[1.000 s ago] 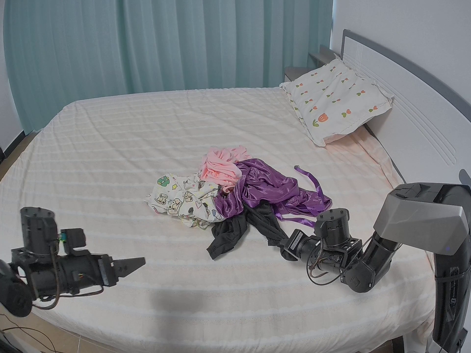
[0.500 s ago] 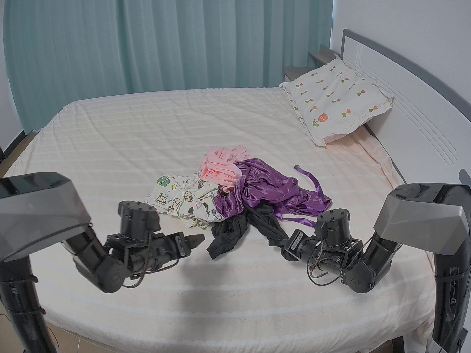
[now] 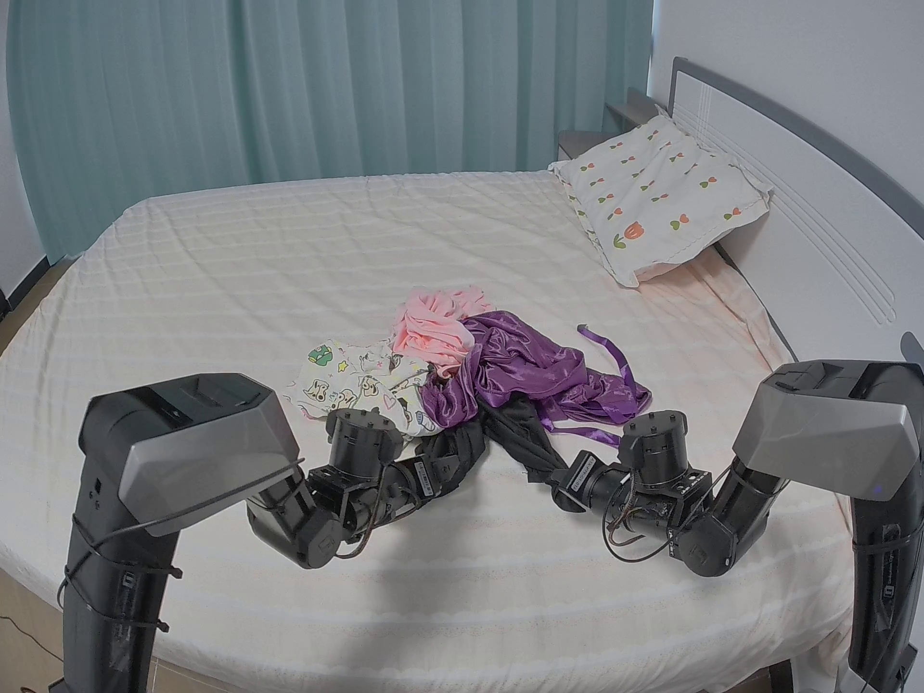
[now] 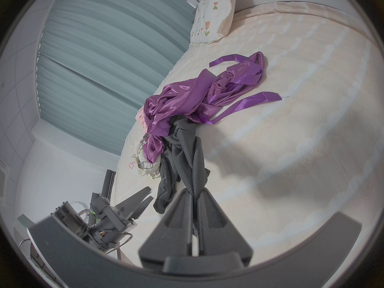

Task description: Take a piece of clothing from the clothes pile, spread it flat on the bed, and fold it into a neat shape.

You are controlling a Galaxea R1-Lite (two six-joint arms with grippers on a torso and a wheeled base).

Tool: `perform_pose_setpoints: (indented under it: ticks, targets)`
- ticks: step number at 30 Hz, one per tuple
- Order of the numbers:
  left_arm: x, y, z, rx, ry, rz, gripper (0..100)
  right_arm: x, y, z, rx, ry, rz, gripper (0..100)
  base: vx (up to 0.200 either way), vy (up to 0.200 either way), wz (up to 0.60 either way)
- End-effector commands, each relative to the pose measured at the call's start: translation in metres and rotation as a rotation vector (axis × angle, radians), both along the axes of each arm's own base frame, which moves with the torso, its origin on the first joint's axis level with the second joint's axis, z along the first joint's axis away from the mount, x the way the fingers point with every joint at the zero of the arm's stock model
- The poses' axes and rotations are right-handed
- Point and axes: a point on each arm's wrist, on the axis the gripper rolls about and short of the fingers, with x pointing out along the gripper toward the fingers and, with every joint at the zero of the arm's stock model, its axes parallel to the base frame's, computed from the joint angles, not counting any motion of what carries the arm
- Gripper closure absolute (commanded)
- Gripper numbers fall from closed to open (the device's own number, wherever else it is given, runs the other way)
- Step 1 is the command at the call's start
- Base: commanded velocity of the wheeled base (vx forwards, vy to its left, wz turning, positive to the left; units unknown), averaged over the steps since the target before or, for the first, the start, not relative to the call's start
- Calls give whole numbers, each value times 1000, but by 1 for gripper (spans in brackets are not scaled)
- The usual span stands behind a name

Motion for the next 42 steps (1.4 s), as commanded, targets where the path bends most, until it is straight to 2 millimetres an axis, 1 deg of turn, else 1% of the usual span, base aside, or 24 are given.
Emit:
perform_pose_setpoints:
  ticks: [1,6,11,12,19,21,22,23,24,27,28,29,30,33,34,35,36,37,38,39,40,41,42]
  targets:
    - [5,-18,-27,13,18,-25,0,0,0,-1,-2,1,1,100,0,0,0]
    - [15,-30,-25,26,-33,13,0,0,1,0,-1,0,1,100,0,0,0]
    - [22,-33,-26,64,-17,50,0,0,1,0,-1,0,1,100,0,0,0]
    - [22,-34,-25,66,-20,55,100,0,1,0,-1,0,1,100,0,0,0]
    - [21,-29,-26,66,-16,111,100,0,1,2,15,-16,-1,100,0,0,0]
    - [19,-27,-19,35,-16,143,100,1,0,6,35,-47,-5,100,0,0,0]
    - [17,-24,2,-21,-37,169,100,-1,-1,10,54,-80,-5,100,0,0,0]
    - [14,-22,15,-46,-48,179,100,-3,-2,12,65,-101,-4,100,0,0,0]
    - [9,-18,31,-71,-62,188,100,-5,-2,18,85,-138,0,100,0,0,0]
    - [-4,-11,70,-113,-112,186,100,-17,3,32,129,-210,31,100,0,0,0]
    - [-8,-9,85,-132,-135,185,100,-20,4,40,150,-246,39,100,0,0,0]
    - [-10,-8,90,-137,-143,184,100,-21,4,42,155,-258,41,100,0,0,0]
    - [-18,-4,114,-163,-184,184,100,-23,4,60,191,-339,43,100,0,0,0]
    - [-35,6,153,-214,-267,183,100,-28,-9,104,240,-506,34,100,0,0,0]
    - [-39,9,163,-233,-292,184,100,-28,-12,114,248,-540,30,100,0,0,0]
    - [-46,13,178,-264,-336,182,100,-29,-17,131,261,-590,23,100,0,0,0]
    - [-51,16,188,-287,-368,182,100,-31,-20,143,272,-628,22,100,0,0,0]
    - [-52,17,191,-294,-379,182,100,-31,-21,147,275,-641,23,100,0,0,0]
    - [-60,22,209,-329,-440,181,100,-35,-28,174,298,-721,31,100,0,0,0]
    - [-65,25,218,-344,-465,181,100,-39,-32,186,309,-752,37,100,0,0,0]
    - [-67,28,223,-349,-480,185,100,-41,-35,193,313,-769,40,100,0,0,0]
    - [-72,35,234,-349,-507,191,100,-46,-40,211,327,-807,50,100,0,0,0]
    - [-75,40,241,-352,-529,198,100,-48,-42,221,337,-830,58,100,0,0,0]
